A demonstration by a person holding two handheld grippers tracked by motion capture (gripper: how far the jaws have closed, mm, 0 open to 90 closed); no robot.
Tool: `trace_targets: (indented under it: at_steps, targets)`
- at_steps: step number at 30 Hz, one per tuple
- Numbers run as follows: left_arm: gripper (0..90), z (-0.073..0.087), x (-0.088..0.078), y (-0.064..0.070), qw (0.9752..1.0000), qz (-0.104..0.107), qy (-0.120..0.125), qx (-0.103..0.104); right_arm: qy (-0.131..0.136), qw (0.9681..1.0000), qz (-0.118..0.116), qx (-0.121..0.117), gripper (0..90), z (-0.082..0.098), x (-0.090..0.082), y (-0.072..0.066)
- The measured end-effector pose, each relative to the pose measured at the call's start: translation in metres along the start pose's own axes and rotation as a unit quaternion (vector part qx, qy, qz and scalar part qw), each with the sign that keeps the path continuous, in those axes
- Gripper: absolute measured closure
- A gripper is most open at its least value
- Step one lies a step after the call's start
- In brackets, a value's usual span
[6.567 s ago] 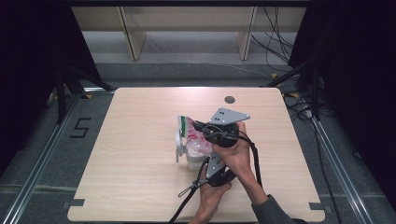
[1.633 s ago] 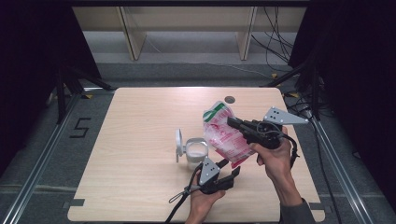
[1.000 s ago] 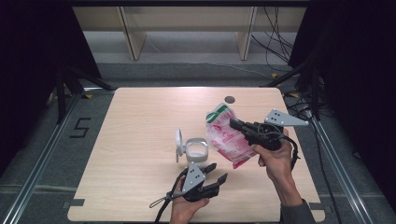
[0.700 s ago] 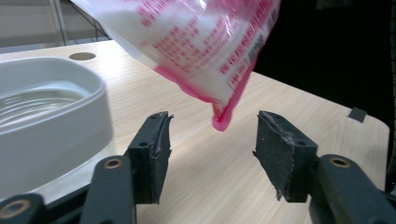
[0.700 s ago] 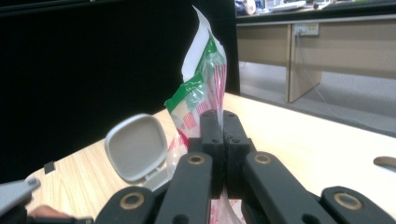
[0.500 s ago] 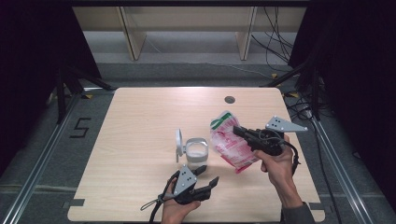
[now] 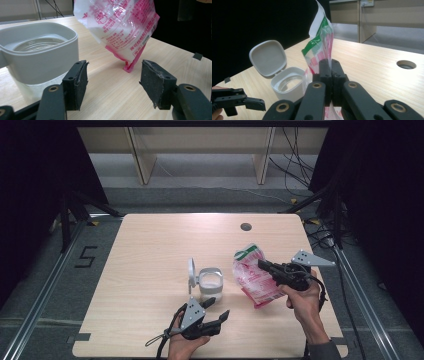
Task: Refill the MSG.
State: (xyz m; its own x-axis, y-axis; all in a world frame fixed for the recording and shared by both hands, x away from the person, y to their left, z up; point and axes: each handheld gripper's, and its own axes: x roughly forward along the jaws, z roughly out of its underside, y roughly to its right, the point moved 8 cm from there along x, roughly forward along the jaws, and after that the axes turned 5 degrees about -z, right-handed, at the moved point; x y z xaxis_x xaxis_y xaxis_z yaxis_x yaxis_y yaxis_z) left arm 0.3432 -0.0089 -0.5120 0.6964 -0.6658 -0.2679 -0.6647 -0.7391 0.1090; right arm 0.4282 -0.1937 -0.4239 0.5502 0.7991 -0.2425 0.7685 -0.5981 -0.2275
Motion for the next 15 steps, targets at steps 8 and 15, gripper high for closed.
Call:
trace_targets:
  at_steps: [8,15]
  targets:
    - [35.4,0.003,-0.004,-0.006,1.0,-0.008,-0.004,0.003,-0.002,0.9995,0.031,-0.006,90.0,0.002,-0.012,0.013]
    - [33.1,0.004,-0.005,-0.01,0.9999,-0.007,-0.001,-0.009,-0.007,0.9971,0.075,-0.011,90.0,0.008,-0.023,0.03]
